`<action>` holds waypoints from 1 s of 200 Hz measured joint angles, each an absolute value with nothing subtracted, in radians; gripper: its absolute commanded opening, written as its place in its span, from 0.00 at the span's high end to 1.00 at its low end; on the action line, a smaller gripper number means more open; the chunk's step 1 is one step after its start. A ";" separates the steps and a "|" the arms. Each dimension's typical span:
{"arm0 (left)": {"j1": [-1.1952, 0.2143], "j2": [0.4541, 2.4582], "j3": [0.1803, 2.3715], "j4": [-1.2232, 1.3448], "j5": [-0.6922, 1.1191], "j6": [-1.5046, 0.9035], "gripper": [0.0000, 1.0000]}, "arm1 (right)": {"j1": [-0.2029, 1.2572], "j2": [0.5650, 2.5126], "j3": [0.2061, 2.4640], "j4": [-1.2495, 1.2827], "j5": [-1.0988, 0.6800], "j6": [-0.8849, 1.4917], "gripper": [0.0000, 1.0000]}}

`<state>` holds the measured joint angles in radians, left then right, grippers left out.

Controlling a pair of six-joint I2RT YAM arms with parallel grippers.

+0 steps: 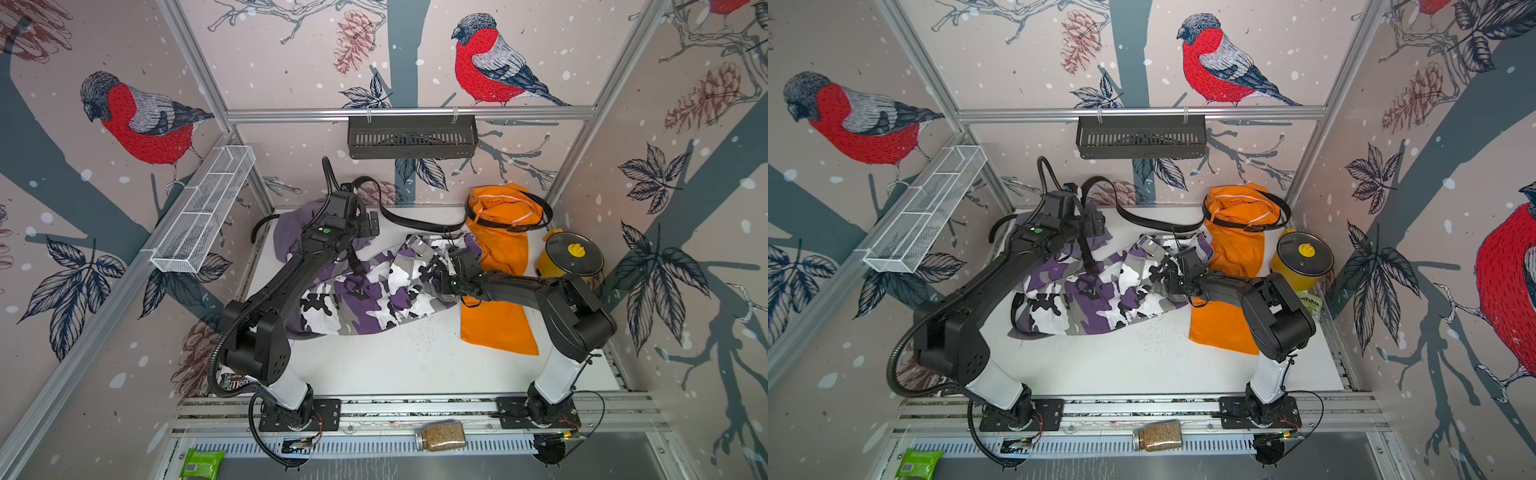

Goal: Remove the belt from the trousers
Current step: Pick up the trousers from the center of the board.

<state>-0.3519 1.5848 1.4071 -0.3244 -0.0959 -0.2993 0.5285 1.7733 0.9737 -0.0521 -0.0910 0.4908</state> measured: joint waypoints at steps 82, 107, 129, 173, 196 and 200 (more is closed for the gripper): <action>-0.516 1.387 1.124 -0.234 0.088 -0.250 0.00 | 0.533 1.698 1.269 -0.252 -0.166 0.433 0.99; -0.578 1.313 0.998 -0.142 0.146 -0.262 0.00 | 0.536 1.741 1.421 -0.233 -0.218 0.411 0.99; -0.601 1.327 0.975 -0.106 0.180 -0.287 0.00 | 0.541 1.782 1.548 -0.235 -0.252 0.393 1.00; -0.608 1.365 0.956 0.051 0.174 -0.348 0.00 | 0.584 1.799 1.621 -0.253 -0.271 0.390 1.00; -0.608 1.441 0.975 0.121 0.155 -0.387 0.00 | 0.600 1.776 1.601 -0.262 -0.281 0.391 1.00; -0.608 1.457 0.983 0.129 0.154 -0.390 0.00 | 0.601 1.772 1.599 -0.262 -0.281 0.392 1.00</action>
